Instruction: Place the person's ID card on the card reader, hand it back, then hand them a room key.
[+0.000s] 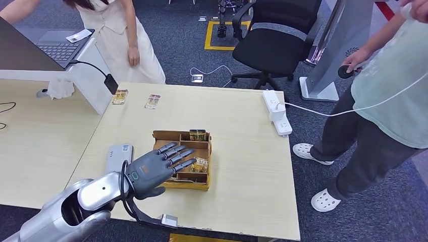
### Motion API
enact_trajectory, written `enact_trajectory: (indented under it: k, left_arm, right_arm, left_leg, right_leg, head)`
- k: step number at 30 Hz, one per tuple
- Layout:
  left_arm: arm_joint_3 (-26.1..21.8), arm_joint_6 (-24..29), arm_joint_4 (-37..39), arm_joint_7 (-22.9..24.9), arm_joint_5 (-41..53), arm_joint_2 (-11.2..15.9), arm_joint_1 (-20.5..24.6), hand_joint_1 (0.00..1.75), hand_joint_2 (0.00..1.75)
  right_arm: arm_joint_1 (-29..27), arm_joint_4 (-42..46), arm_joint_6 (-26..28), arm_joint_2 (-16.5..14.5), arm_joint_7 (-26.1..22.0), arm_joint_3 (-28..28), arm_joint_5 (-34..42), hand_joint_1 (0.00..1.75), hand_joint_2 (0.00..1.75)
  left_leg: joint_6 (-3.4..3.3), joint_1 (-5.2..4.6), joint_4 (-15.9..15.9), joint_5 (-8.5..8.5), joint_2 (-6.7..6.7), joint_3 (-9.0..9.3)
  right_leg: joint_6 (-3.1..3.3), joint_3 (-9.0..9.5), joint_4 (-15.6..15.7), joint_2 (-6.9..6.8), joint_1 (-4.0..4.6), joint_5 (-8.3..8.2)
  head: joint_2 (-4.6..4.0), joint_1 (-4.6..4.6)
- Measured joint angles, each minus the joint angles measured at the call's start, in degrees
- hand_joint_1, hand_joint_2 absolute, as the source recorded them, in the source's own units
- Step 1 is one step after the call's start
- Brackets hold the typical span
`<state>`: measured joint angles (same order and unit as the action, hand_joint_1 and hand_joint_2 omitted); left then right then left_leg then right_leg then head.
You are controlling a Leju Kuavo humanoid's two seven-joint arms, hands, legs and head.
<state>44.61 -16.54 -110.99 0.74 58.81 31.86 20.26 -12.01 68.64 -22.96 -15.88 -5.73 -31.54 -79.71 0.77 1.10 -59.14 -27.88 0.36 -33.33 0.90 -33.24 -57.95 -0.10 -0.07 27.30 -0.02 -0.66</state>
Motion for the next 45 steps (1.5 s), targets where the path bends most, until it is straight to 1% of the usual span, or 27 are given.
enact_trajectory:
  k: [7, 12, 18, 30, 35, 45]
  left_arm:
    - [-1.87, -0.20, 0.04, 2.24, 5.33, -4.44, -3.61, 0.00, 1.75]
    - [-3.79, -1.27, 0.07, 2.12, 7.76, -6.83, -6.02, 0.00, 1.75]
    - [-4.84, -2.38, 0.07, 0.62, 7.79, -7.93, -7.97, 0.00, 1.75]
    - [-5.29, -2.64, 0.19, 0.68, 7.85, -8.91, -9.14, 0.00, 1.75]
    - [-6.08, -3.12, 1.04, 2.07, 8.99, -10.52, -9.83, 0.00, 1.75]
    - [-9.42, -3.57, 2.57, 3.88, 11.37, -14.23, -12.29, 0.00, 1.75]
  right_arm:
    - [0.68, -0.16, -0.72, 0.02, 0.04, -0.91, -0.77, 0.00, 0.00]
    - [0.70, -0.16, -1.04, 0.02, -0.24, -1.44, -1.66, 0.00, 0.00]
    - [0.60, 0.03, -0.78, 0.02, -1.05, -1.66, -2.10, 0.00, 0.00]
    - [0.61, 0.15, -0.86, -0.01, -0.97, -1.66, -1.92, 0.00, 0.00]
    - [0.63, 0.08, -1.15, 0.02, -0.71, -1.75, -2.15, 0.00, 0.00]
    - [0.62, 0.08, -1.57, -0.01, -0.89, -1.95, -2.94, 0.00, 0.00]
  left_leg:
    - [0.00, -0.01, 0.00, 0.00, -0.02, -0.01]
    - [0.00, -0.01, 0.00, 0.00, -0.06, -0.02]
    - [0.00, -0.01, 0.00, 0.00, -0.05, -0.01]
    - [-0.01, -0.02, 0.00, 0.00, -0.06, -0.02]
    - [-0.01, -0.02, 0.00, 0.00, -0.07, -0.04]
    - [-0.01, -0.02, 0.00, 0.00, -0.09, -0.04]
  right_leg:
    - [-0.01, 0.00, 0.00, -0.02, -0.02, 0.00]
    - [-0.01, 0.00, 0.00, -0.07, -0.03, 0.01]
    - [-0.01, 0.00, 0.00, -0.08, -0.03, 0.01]
    - [-0.02, 0.00, 0.00, -0.09, -0.03, 0.01]
    - [-0.02, 0.00, 0.00, -0.11, -0.03, 0.01]
    - [-0.02, 0.00, 0.00, -0.14, -0.03, 0.01]
  head:
    - [0.00, 0.01]
    - [0.00, 0.01]
    - [0.00, 0.00]
    - [0.00, 0.00]
    - [0.00, 0.01]
    - [0.00, 0.01]
